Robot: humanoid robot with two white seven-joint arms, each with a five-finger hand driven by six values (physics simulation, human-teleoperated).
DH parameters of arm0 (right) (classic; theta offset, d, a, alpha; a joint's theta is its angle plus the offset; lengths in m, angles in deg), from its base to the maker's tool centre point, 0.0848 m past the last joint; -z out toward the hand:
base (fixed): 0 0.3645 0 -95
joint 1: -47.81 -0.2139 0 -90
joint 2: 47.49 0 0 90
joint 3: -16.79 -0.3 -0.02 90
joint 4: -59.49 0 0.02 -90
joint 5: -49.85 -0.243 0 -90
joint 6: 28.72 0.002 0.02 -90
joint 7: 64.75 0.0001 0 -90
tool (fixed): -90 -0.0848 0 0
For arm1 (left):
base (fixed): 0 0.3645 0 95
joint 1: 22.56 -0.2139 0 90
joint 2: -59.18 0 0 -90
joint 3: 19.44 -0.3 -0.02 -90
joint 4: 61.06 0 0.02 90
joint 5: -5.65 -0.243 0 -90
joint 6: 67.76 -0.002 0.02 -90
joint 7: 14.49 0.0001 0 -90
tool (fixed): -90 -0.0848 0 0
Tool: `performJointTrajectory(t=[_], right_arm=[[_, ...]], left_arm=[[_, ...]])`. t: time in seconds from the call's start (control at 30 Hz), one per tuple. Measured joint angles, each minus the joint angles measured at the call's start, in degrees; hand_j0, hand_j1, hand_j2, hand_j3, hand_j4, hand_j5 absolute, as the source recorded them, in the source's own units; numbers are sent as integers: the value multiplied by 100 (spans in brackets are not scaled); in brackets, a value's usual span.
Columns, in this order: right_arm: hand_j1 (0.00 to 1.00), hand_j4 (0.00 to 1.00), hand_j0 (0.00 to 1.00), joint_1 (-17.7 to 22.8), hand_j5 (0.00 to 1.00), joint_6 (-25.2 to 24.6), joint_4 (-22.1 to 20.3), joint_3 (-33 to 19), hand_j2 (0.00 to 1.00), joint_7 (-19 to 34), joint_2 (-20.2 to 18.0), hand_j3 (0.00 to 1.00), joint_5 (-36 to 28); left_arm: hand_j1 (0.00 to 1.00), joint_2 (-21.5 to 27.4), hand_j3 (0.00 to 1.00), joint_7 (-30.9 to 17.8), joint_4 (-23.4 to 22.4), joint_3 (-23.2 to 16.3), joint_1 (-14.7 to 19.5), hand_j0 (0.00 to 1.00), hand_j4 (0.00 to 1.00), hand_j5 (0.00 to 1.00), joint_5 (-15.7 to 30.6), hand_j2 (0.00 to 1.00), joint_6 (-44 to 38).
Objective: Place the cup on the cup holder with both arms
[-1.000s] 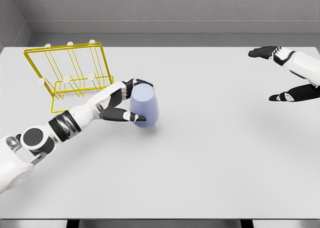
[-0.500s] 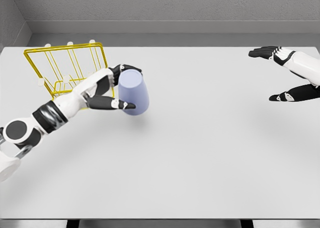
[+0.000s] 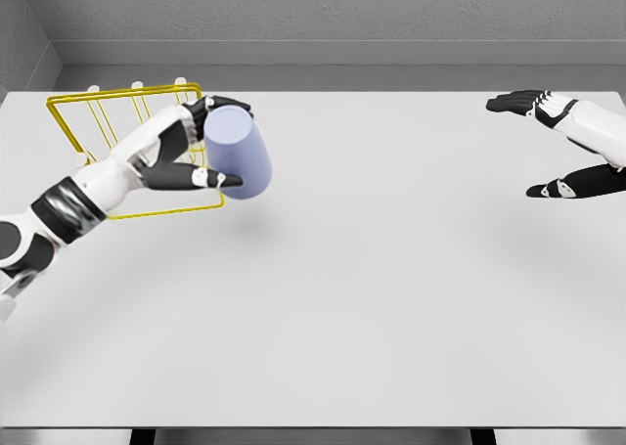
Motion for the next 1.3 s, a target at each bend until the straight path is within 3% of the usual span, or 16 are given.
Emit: performJointTrajectory(t=[1.3], right_arm=[[100, 100, 100, 0, 100, 0, -18, 0, 100, 0, 0, 100, 0]], left_arm=[[73, 614, 73, 0, -256, 319, -79, 73, 73, 73, 343, 73, 265]])
